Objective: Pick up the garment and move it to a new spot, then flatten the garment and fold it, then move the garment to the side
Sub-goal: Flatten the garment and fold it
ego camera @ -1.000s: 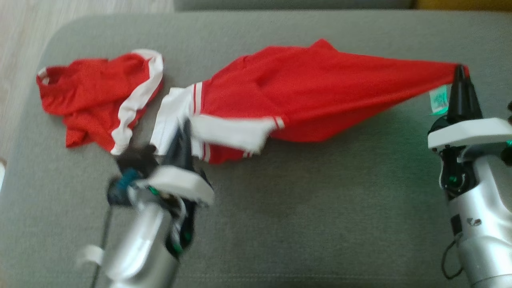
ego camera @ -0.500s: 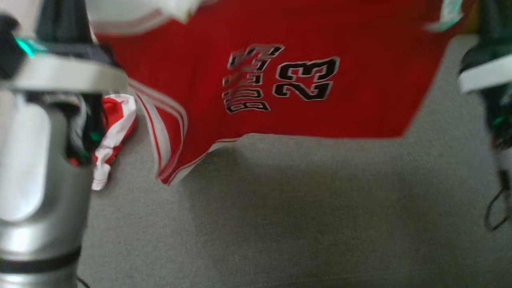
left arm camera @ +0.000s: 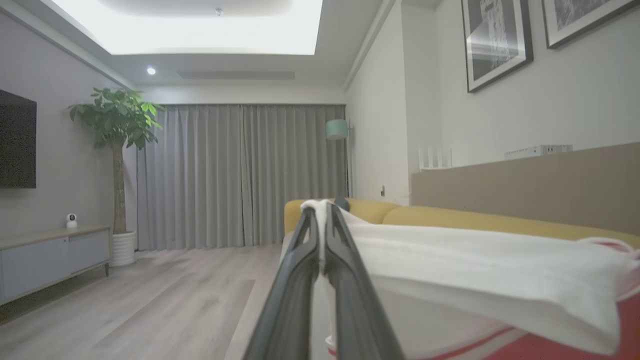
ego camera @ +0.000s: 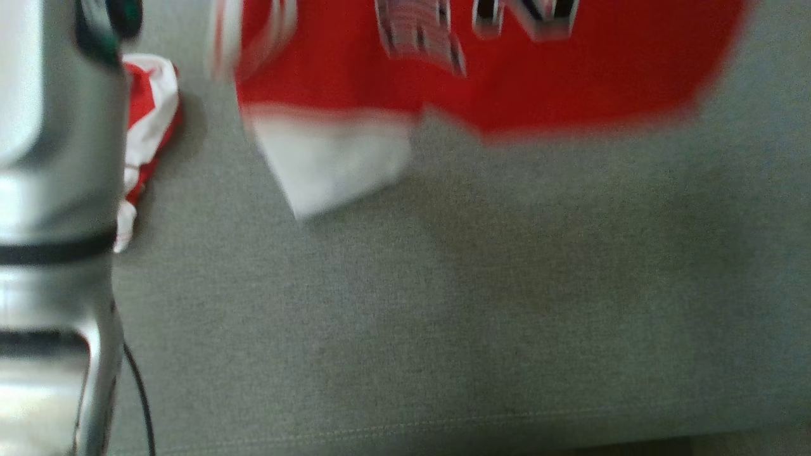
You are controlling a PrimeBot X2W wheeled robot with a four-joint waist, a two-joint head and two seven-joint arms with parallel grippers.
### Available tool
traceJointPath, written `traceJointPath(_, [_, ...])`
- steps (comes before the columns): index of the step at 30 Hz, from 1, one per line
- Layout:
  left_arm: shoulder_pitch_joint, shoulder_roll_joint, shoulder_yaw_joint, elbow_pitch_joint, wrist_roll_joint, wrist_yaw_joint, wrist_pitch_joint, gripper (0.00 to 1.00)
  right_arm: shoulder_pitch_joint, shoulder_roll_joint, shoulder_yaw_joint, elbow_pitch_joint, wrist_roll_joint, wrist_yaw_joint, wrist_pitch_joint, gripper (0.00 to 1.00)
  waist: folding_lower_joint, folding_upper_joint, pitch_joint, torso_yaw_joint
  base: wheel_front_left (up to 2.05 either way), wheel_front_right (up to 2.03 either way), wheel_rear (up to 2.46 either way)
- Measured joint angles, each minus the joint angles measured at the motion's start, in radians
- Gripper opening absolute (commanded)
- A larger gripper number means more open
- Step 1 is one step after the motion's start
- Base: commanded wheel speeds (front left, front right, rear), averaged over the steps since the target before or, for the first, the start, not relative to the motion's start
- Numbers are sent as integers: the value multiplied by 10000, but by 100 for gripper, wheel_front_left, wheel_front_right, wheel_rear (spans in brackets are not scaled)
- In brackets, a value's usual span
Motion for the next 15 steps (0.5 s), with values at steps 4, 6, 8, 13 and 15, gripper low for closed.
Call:
traceJointPath(4, [-1279,-303,63,660,59,59,-922,0,-1300,-17,82,1034,-640,4,-1129,0,0,0,515,16,0,0,0])
traceJointPath(6, [-1522,-407,121,903,52,54,-1131,0,-1627,-29,113,1440,-740,6,-1425,0,0,0,577,44,0,0,0])
traceJointPath(8, [-1274,-520,140,1383,-111,-35,-1183,0,-1483,-19,293,1931,-775,8,-1636,0,0,0,453,75,0,0,0])
traceJointPath(13, [1011,-807,318,1778,-614,-117,-1246,0,206,-19,1172,2380,-395,8,-1722,0,0,0,92,117,0,0,0])
traceJointPath(15, [2482,-968,481,1762,-867,-119,-1244,0,1385,0,1676,2491,-92,8,-1722,0,0,0,-86,130,0,0,0])
